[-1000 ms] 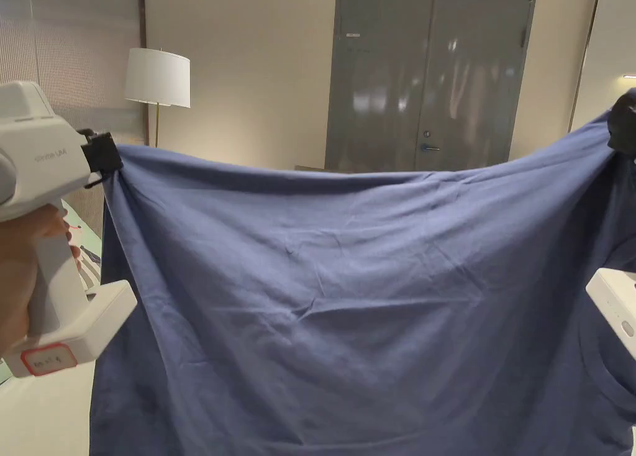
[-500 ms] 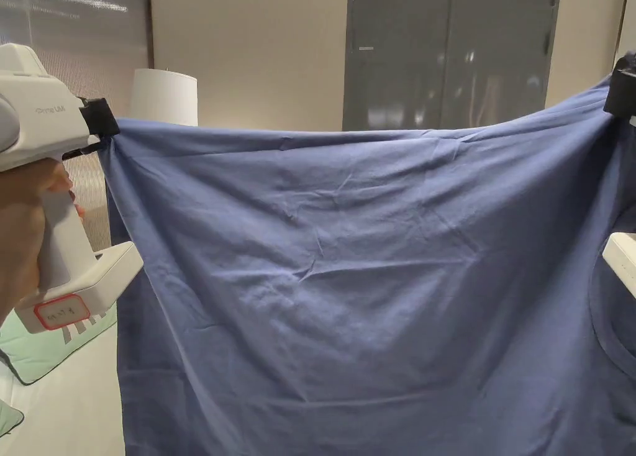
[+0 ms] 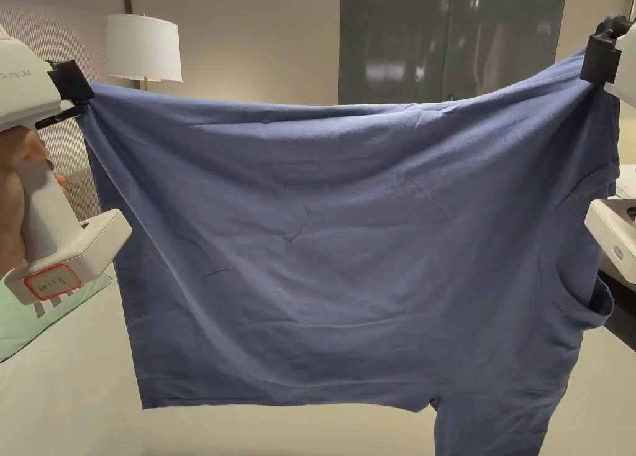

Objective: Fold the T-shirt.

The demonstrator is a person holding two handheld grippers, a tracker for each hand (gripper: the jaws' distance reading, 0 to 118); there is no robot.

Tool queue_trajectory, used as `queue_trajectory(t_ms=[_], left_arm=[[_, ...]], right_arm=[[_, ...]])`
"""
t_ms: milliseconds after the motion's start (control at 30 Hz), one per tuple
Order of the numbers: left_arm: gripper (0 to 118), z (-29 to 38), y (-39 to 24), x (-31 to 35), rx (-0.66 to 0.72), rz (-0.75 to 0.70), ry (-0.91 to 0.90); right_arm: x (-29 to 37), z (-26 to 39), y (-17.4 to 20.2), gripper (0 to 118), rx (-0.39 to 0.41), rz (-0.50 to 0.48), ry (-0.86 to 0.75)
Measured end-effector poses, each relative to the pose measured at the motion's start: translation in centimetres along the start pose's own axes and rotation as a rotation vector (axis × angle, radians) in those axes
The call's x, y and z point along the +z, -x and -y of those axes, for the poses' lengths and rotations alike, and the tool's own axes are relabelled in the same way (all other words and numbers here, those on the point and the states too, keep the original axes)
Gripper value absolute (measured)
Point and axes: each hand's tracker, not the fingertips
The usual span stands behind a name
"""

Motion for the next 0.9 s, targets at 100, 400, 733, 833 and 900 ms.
queue_trajectory(t_ms=[100,400,733,833,900], left_arm=[[4,1.7,0.4,-0.3,-0.006,-0.016,0.012],[4,7.1,2.5,1.3,-0.020,-0.047,0.153],[4,9.9,5.0,9.5,-0.060,-0.056,0.242],[4,10.4,5.6,13.0,-0.091,-0.053,0.268],[4,11.0,6.1,15.4,-0.124,-0.061,0.293]], right_arm=[[-0.3,1.6,0.2,4,0.007,-0.002,0.022],[2.7,6.5,-0.2,4,0.036,-0.031,0.150],[12.4,10.4,-0.8,4,0.035,-0.058,0.269],[15.8,11.0,-1.3,4,0.018,-0.063,0.303],[17.9,11.4,-1.5,4,0.012,-0.073,0.329]])
